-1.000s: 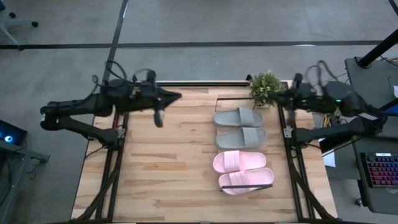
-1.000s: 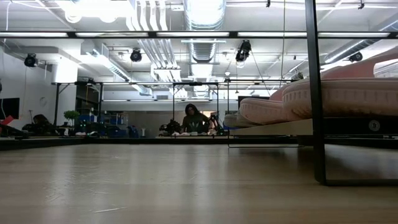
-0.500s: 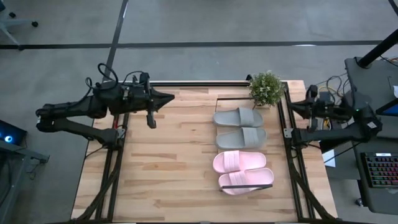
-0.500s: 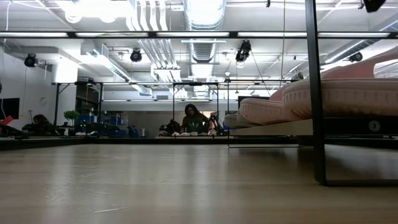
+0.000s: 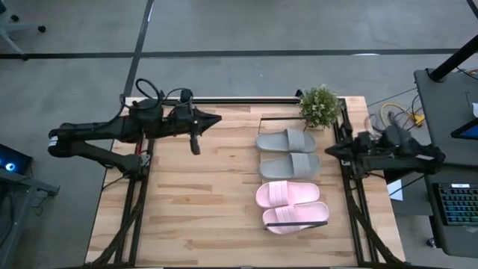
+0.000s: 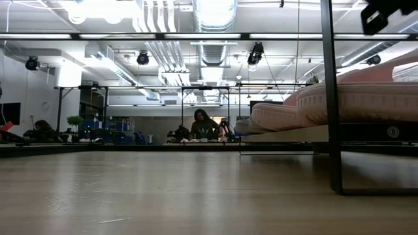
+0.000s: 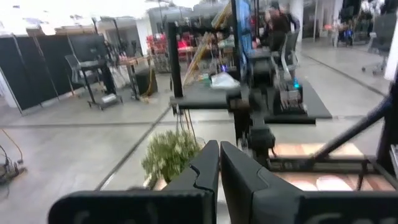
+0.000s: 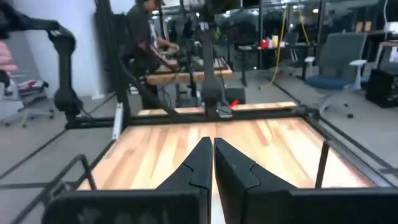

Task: Pick and place slides into the shelf
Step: Return to Home Position

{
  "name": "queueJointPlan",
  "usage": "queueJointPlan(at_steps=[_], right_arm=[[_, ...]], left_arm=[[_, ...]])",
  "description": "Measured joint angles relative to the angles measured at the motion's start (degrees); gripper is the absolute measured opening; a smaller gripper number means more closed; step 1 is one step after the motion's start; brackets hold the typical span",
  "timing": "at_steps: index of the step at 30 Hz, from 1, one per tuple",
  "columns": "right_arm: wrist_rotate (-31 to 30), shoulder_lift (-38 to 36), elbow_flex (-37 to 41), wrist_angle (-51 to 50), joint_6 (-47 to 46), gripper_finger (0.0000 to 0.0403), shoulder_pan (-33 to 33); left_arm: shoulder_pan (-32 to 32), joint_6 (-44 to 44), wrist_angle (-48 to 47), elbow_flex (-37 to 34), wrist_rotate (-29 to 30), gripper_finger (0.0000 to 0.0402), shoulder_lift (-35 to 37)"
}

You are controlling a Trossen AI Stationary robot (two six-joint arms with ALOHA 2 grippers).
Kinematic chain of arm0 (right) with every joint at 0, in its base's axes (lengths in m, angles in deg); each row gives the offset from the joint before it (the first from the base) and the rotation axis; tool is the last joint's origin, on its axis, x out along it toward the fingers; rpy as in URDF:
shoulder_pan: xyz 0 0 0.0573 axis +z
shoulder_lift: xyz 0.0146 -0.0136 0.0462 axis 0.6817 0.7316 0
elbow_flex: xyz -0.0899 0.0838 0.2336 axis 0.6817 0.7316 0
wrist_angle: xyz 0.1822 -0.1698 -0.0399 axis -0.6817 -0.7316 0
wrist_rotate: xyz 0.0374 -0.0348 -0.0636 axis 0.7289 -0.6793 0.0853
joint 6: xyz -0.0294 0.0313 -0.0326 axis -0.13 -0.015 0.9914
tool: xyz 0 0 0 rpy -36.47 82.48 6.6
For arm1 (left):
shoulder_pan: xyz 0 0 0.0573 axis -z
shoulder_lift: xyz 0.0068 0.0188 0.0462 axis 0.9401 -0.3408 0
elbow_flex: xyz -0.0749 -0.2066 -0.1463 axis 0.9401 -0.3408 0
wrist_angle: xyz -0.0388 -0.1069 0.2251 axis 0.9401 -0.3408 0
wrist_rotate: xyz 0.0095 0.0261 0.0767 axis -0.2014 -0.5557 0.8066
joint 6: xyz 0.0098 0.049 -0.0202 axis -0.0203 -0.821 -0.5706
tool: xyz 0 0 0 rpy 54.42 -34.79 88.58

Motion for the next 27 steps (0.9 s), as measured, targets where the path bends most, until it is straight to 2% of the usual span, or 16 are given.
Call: queueJointPlan(at_steps=[4,9,12,14,16,18,23,27], right_arm=[[-3.0,0.2,5.5,6.0,0.5,0.0008,-0.1],[-2.8,-3.2,12.5,14.0,-2.7,0.0008,-0.1],[-0.7,-4.5,16.7,22.1,-4.0,0.0008,0.0],[4.5,-4.2,18.7,29.7,-4.1,0.0008,0.0],[6.0,-3.2,19.9,36.3,-2.0,0.0008,0.0],[4.9,-3.2,20.8,34.8,0.4,0.0008,-0.1],[1.8,-3.0,21.5,33.7,3.1,0.0008,0.0],[-2.0,-3.0,21.6,32.9,2.6,0.0008,0.0]], left_arm=[[-0.1,0.1,1.8,0.0,0.1,0.0000,-1.4],[-0.1,0.2,2.8,0.0,0.1,0.0000,-2.8],[-0.4,0.2,2.7,-1.2,0.0,0.0000,-2.8],[-1.7,1.0,2.9,-3.3,-0.4,0.0000,-2.8],[-3.1,4.2,3.6,-6.3,-1.5,0.0000,-2.6],[-4.0,7.5,8.3,-10.2,-4.5,0.0000,-2.5],[-3.7,12.5,28.2,-19.5,-9.6,0.0000,-5.0],[-3.1,11.5,34.4,-22.9,-10.5,0.0000,-7.6]])
